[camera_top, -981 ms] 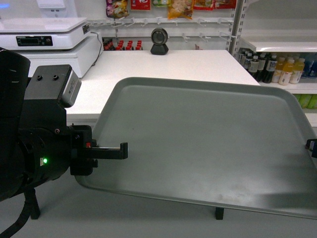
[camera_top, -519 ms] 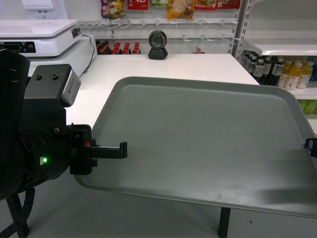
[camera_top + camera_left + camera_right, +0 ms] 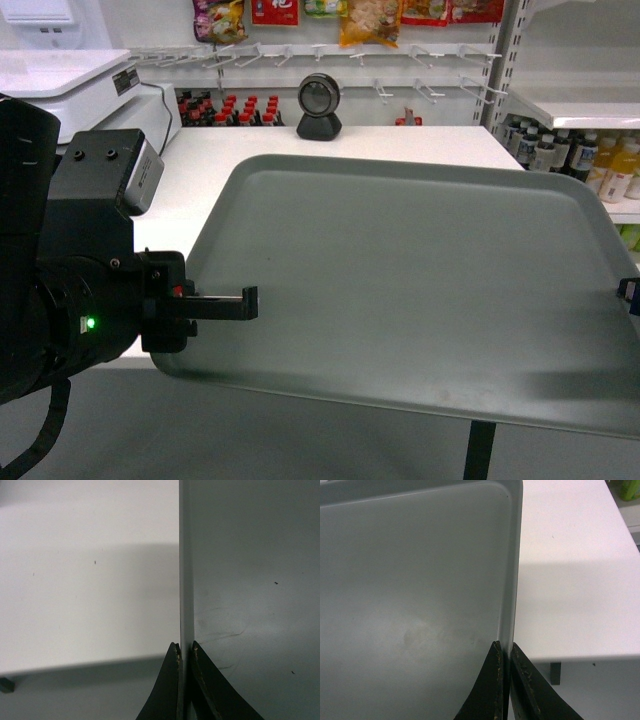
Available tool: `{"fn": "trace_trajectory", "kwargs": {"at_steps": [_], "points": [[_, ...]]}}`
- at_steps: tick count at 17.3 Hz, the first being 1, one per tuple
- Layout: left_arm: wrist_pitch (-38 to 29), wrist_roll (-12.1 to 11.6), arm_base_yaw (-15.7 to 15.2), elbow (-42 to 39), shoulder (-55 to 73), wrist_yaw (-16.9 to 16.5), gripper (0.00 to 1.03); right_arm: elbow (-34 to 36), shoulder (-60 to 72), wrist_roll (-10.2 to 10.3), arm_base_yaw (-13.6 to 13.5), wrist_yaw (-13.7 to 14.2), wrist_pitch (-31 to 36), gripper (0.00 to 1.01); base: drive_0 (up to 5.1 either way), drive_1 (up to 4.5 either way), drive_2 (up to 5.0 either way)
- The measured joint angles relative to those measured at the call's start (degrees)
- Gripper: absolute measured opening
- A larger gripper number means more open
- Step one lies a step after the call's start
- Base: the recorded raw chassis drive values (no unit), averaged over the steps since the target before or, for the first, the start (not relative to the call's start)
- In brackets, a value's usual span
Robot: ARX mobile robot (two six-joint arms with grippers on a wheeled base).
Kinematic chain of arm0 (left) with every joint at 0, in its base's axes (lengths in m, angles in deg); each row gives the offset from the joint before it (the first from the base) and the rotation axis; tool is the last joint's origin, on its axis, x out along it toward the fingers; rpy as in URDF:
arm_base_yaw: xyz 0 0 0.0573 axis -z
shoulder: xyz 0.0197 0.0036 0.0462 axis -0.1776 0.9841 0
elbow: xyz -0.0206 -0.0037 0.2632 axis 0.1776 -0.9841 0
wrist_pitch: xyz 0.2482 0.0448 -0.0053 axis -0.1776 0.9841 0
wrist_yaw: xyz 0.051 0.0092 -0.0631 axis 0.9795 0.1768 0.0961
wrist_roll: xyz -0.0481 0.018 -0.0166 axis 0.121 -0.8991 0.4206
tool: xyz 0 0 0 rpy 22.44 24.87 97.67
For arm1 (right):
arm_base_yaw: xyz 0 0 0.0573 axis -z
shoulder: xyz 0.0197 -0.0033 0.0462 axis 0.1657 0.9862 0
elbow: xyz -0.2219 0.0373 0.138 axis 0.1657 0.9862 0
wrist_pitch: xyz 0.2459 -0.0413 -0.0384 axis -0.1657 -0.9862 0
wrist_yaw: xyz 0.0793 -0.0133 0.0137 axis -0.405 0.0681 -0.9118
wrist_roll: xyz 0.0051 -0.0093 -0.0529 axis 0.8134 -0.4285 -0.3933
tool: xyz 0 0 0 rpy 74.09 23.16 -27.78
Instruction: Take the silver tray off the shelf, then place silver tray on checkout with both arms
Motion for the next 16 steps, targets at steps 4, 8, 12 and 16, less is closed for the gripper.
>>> {"fn": "trace_trajectory", "kwargs": {"at_steps": [4, 8, 12, 16], "points": [[-0.2, 0.0, 0.0, 0.0, 0.0, 0.0, 0.02, 0.0, 0.0, 0.0, 0.0, -0.1, -0.1, 0.02, 0.1, 4.34, -4.1], [16.6, 4.5, 1.2, 6.3, 0.8, 6.9, 0.03, -3.4, 0.0, -3.5, 0.5, -4.4, -9.5, 0.02, 0.0, 1.08, -1.0], [27.5, 10.7, 1.2, 11.6, 3.1, 11.4, 0.03, -7.5, 3.3, -6.1, -0.2, -7.1, -13.8, 0.03, 0.0, 0.0, 0.0], [31.9, 14.7, 0.2, 13.8, 4.0, 11.4, 0.04, -11.0, 6.6, -7.3, -0.9, -8.4, -14.9, 0.03, 0.0, 0.0, 0.0]]}}
